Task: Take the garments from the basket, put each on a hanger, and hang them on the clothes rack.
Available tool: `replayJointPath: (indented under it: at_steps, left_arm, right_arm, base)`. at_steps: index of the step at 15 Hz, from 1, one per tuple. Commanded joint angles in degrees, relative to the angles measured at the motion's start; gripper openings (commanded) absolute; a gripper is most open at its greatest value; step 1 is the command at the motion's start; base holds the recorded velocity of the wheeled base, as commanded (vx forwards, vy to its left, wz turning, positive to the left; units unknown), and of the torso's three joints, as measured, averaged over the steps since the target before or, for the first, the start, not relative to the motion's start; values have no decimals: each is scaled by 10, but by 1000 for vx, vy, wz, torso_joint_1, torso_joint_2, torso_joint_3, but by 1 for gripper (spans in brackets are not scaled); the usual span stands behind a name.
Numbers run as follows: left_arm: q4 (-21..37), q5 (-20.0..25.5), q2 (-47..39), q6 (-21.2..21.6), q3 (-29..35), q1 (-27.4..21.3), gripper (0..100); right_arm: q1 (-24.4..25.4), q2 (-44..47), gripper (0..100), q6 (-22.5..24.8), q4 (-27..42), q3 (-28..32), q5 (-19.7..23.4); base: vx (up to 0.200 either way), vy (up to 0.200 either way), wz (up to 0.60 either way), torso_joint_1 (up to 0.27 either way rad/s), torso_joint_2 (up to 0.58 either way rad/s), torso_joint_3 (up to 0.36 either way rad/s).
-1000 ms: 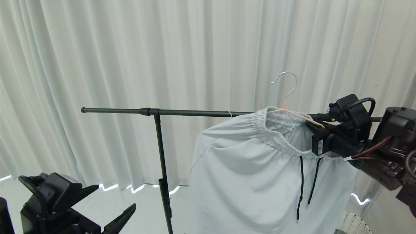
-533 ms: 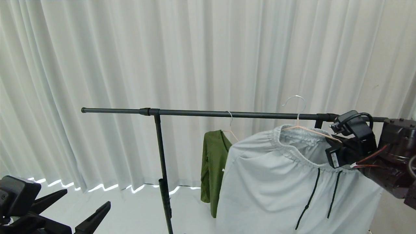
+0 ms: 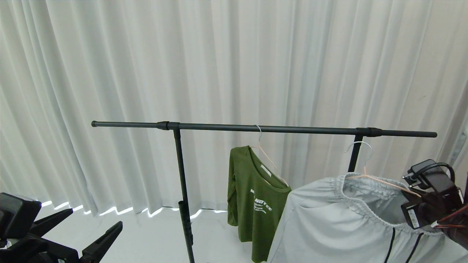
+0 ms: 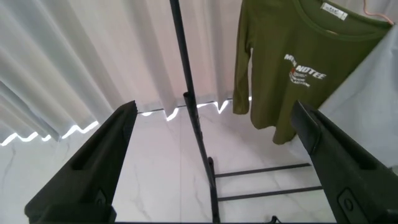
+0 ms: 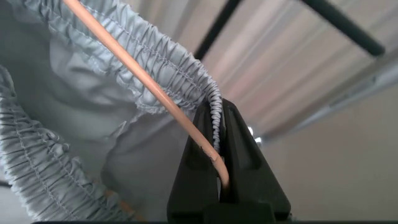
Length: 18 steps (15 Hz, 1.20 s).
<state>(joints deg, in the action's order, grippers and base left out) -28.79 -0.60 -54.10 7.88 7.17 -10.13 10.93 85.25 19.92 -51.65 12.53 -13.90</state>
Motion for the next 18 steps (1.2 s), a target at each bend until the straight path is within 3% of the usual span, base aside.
replayJointPath:
  at_steps: [1, 8, 11, 15, 18]
  left_arm:
    - [0, 0, -8, 0, 0, 10, 100]
    - [0, 0, -6, 1, 4, 14, 100]
    - [0, 0, 0, 1, 4, 14, 100]
    - [0, 0, -1, 3, 5, 14, 100]
    - [1, -3, -3, 3, 4, 15, 100]
  right_arm:
    - [-37, -27, 0, -1, 0, -28, 1]
    - [-168, -32, 0, -11, 0, -20, 2]
    - [-213, -27, 0, -8, 0, 14, 3]
    - [-205, -9, 0, 6, 0, 14, 2]
    - [-161, 4, 0, 5, 1, 16, 1]
  base:
    - [0, 0, 0, 0, 0, 0]
    - [0, 0, 0, 0, 0, 0]
    - [0, 0, 0, 0, 0, 0]
    - [0, 0, 0, 0, 0, 0]
    - [0, 0, 0, 0, 0, 0]
